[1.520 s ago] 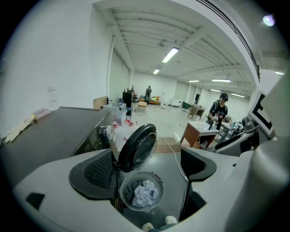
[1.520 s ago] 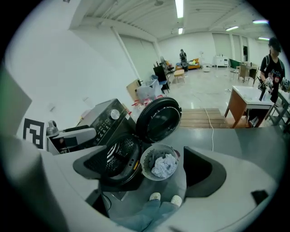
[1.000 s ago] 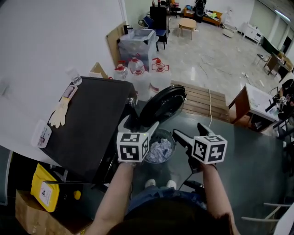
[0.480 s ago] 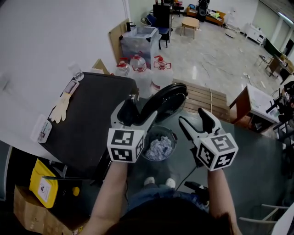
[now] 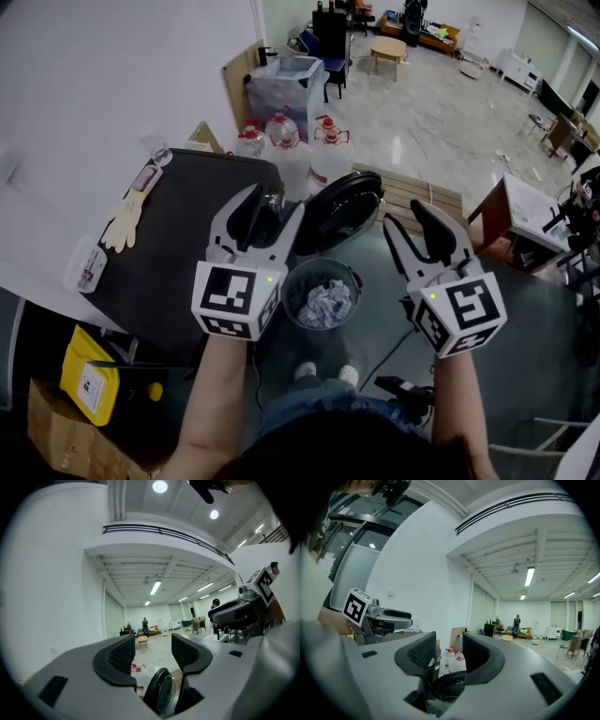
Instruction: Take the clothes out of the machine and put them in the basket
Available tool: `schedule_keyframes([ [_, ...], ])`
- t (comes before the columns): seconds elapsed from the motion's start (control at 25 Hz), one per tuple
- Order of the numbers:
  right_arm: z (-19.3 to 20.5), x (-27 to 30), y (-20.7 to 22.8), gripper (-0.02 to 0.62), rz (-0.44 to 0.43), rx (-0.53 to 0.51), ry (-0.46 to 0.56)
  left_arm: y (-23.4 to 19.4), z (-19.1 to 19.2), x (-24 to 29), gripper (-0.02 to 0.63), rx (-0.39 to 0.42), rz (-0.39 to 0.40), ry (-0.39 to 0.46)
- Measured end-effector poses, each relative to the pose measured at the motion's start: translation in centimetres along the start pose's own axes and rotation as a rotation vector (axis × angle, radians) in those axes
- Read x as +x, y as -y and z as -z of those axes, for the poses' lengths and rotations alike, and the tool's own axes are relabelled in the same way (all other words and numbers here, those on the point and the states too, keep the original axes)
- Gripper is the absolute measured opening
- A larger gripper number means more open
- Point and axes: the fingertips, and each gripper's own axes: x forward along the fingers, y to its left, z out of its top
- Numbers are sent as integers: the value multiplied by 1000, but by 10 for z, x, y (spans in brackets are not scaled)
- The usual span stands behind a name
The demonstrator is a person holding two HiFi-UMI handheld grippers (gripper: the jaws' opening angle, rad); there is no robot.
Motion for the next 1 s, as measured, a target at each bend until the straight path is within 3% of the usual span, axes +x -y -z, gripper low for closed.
schedule_keyframes([
  [0.2,-1,6,-16,152,-5,-13,1,-11,-7,-10,151,41,-20,25],
  [0.24,-1,7,-20,144,-1,-15,1,-13,-8,-13,104,52,-27,35],
  [0.28,-1,7,-23,131,9,-15,3,-16,-8,-16,12,62,-35,46],
  [0.44,-2,6,-32,3,65,-19,19,-23,-5,-27,3,96,-33,54],
  [0.64,-7,5,-46,3,74,-33,23,-33,-2,-38,3,98,-36,57],
  [1.0,-17,-11,-63,3,22,-103,51,-41,-7,-71,3,85,-145,61],
])
